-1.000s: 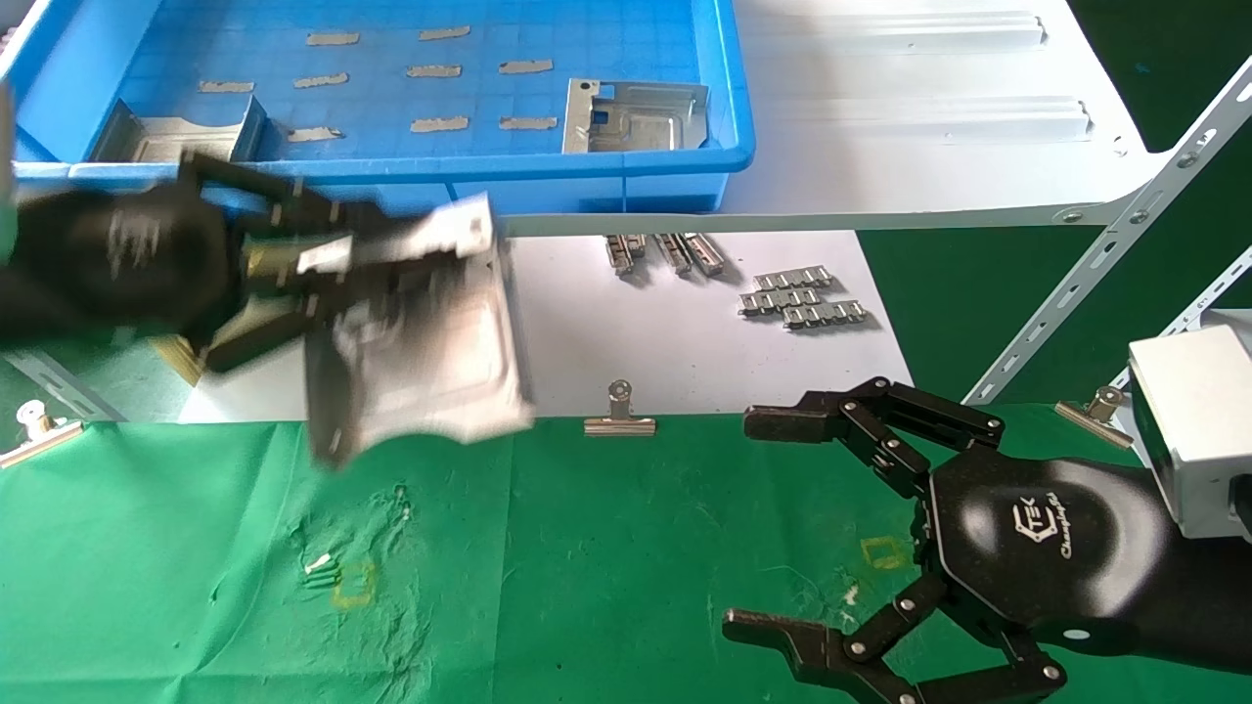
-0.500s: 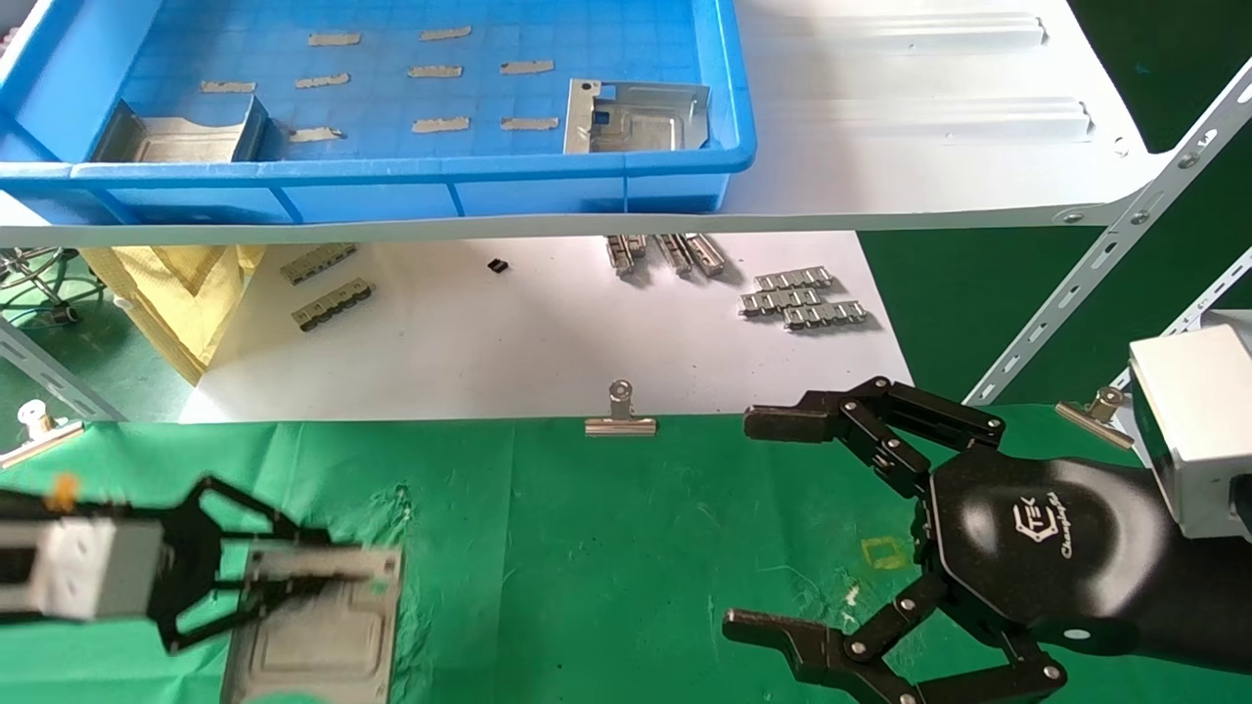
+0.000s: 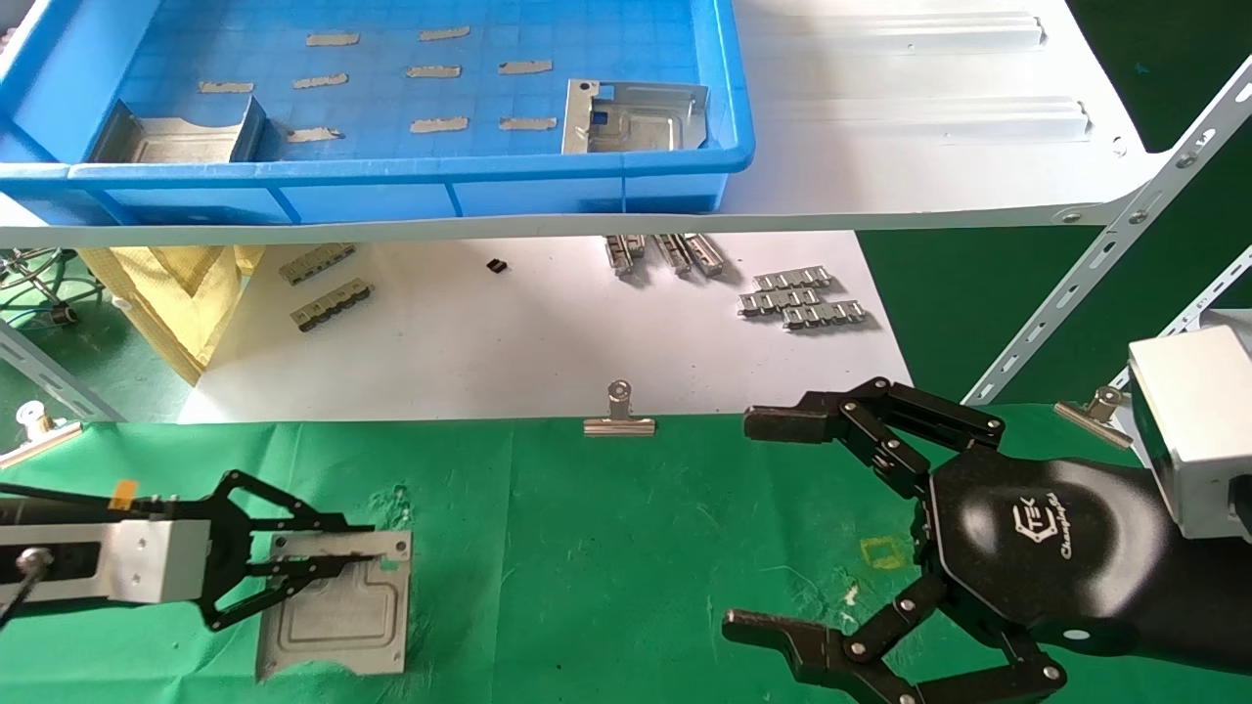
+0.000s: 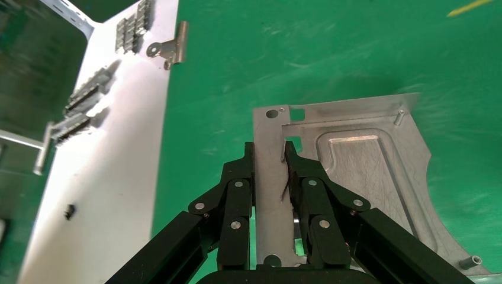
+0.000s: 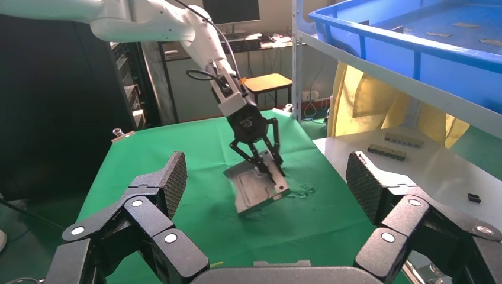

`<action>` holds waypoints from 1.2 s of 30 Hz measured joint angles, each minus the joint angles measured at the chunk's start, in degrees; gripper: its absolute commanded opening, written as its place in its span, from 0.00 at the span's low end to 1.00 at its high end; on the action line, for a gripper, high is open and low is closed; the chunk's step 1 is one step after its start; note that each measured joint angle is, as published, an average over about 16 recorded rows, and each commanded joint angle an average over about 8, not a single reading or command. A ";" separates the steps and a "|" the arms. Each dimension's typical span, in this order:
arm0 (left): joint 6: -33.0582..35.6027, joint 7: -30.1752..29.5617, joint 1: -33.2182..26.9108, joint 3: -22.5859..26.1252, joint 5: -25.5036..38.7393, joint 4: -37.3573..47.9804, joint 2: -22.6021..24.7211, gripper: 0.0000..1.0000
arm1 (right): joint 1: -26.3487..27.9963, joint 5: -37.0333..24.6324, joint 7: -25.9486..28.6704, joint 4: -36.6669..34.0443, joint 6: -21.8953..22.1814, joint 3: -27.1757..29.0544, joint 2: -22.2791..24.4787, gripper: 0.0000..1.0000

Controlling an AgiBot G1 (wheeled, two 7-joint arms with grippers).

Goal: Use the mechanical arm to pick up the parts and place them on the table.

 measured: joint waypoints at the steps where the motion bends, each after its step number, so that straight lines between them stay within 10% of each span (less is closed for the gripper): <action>1: -0.01 0.60 -0.18 0.07 0.04 0.77 0.36 1.00 | 0.00 0.00 0.00 0.00 0.00 0.00 0.00 1.00; 13: 1.19 1.01 -1.93 0.13 -1.81 6.69 2.34 1.00 | 0.00 0.00 0.00 0.00 0.00 0.00 0.00 1.00; 36: 1.80 -27.38 7.71 -4.18 -23.86 1.87 -2.32 1.00 | -0.01 0.02 -0.01 -0.02 0.01 0.00 0.01 1.00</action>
